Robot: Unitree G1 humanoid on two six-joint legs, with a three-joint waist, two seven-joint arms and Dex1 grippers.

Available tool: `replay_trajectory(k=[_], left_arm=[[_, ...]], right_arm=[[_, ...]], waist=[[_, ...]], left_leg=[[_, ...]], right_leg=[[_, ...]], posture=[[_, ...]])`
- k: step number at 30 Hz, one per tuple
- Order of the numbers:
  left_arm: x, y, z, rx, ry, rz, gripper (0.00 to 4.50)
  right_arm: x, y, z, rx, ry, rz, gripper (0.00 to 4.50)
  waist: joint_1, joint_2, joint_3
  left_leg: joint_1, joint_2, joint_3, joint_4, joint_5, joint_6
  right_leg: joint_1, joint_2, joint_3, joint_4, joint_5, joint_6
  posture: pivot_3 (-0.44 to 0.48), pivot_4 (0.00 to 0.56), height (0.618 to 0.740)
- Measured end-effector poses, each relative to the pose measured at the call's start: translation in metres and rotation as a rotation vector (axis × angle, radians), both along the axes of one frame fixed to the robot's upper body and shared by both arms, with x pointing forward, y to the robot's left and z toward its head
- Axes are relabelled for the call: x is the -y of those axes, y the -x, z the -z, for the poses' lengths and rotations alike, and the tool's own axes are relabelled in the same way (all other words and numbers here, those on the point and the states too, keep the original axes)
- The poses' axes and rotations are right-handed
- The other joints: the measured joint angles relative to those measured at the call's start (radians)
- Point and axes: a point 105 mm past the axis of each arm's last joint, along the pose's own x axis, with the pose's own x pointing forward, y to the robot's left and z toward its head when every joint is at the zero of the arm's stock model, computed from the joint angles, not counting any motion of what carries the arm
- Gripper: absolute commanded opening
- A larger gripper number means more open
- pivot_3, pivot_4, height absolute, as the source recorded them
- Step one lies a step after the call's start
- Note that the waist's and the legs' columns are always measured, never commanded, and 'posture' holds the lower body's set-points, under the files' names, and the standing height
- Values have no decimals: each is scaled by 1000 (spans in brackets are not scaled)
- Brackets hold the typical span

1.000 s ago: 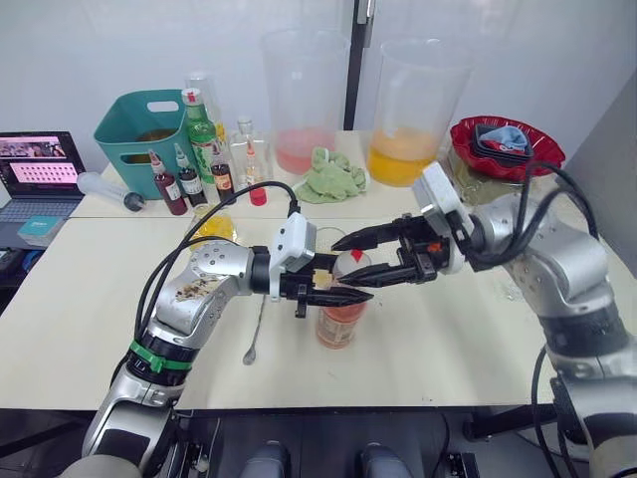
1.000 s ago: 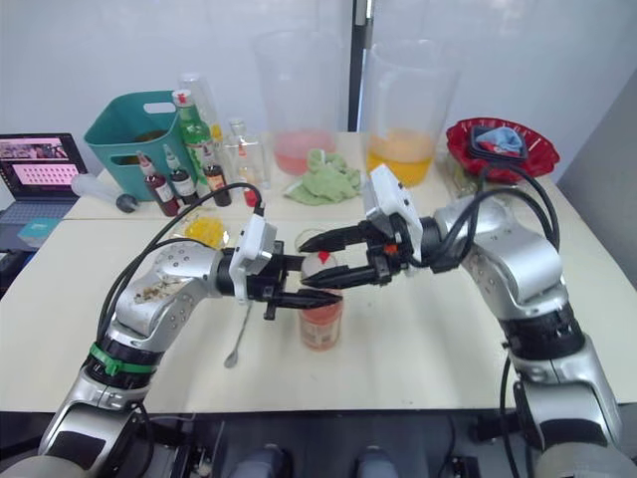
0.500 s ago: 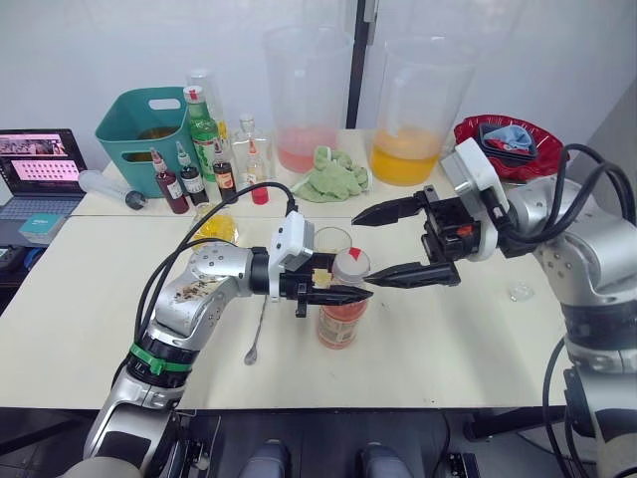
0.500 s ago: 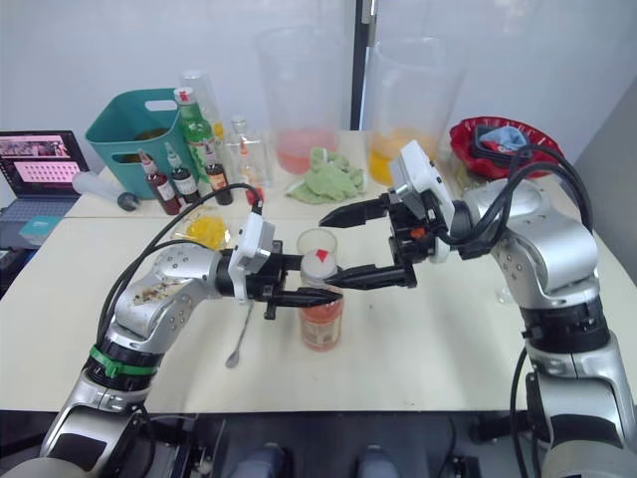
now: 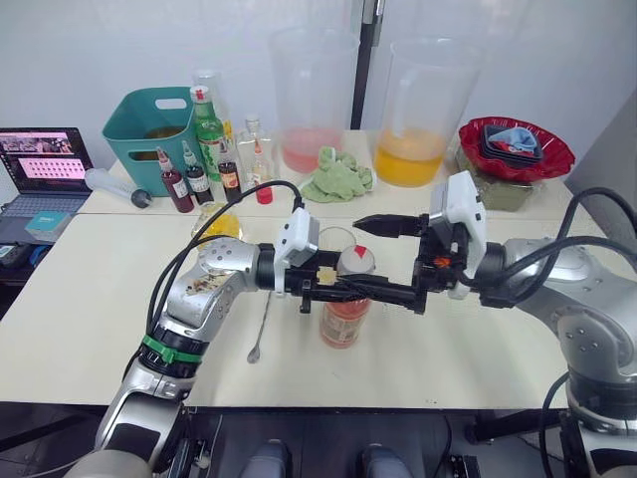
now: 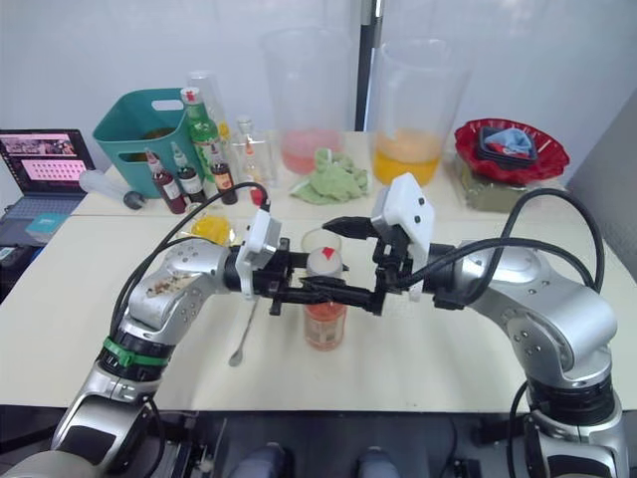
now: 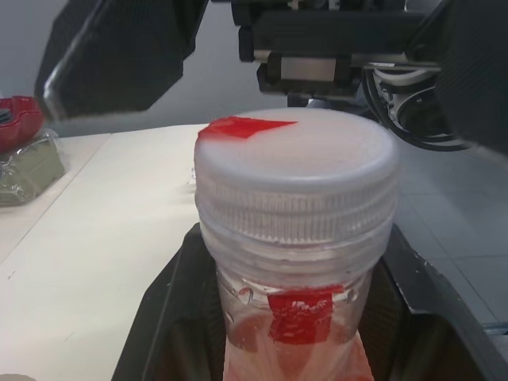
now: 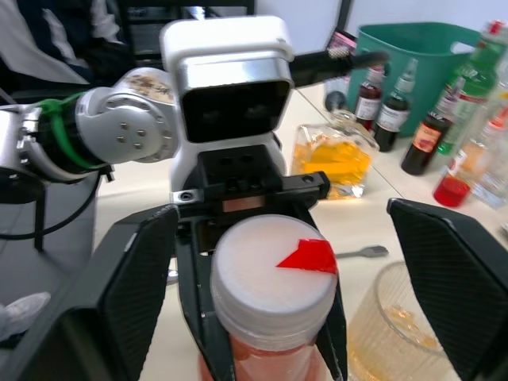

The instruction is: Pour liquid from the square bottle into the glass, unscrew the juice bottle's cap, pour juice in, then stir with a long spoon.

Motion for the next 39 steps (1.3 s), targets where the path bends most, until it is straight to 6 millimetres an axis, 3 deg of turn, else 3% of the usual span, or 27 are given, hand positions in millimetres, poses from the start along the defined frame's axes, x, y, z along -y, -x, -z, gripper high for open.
replay_trajectory(k=[3,5,14,22,24,26,27,29,34,39], left_arm=[[0,-1,0,3,-1,-1,1626],[0,-1,0,5,-1,-1,1626],[-2,3,-1,21,-9,-7,1626],[-5,6,-3,43,-32,-21,1626],[-5,5,-3,40,-35,-30,1626],[-5,7,-3,42,-32,-35,1626],[-5,7,-3,43,-31,-35,1626],[-4,8,-3,42,-29,-40,1626],[-3,7,-3,33,-27,-47,1626],[-1,2,-4,30,-23,-48,1626]], right_arm=[[-2,2,2,-16,5,7,2185],[-3,3,3,-12,10,3,1677],[-1,2,4,41,68,-183,1647],[-2,-17,-1,51,156,-546,1647],[-3,-21,-4,42,183,-593,2672],[-2,-25,-5,19,199,-611,3306],[-1,-25,-5,14,200,-612,3865],[2,-23,-4,-17,206,-610,4429],[14,-13,-13,-3,176,-522,4472],[18,-9,-9,25,104,-353,4472]], waist=[[0,0,0],[0,0,0],[-2,0,0],[-19,0,0],[-19,0,0],[-15,0,0],[-14,0,0],[-12,0,0],[-13,0,0],[-9,0,0]], left_leg=[[0,0,0,0,0,0],[0,0,0,0,0,0],[2,0,1,0,0,0],[3,1,1,0,0,0],[3,1,1,0,0,0],[1,1,0,0,0,0],[1,1,0,0,0,0],[0,1,0,0,0,0],[0,1,0,0,0,0],[0,1,0,0,0,0]], right_leg=[[0,0,0,0,0,0],[0,0,0,0,0,0],[2,1,0,-1,0,0],[2,2,0,-1,0,0],[1,2,0,0,0,0],[1,1,0,0,0,0],[0,0,0,0,0,0],[-1,0,0,0,0,0],[-1,0,0,0,0,0],[0,0,0,-1,0,0]], posture=[[0,150,740],[0,150,740],[0,150,740],[0,150,740],[0,150,740],[0,150,740],[0,150,740],[0,150,740],[0,150,740],[0,150,740]])
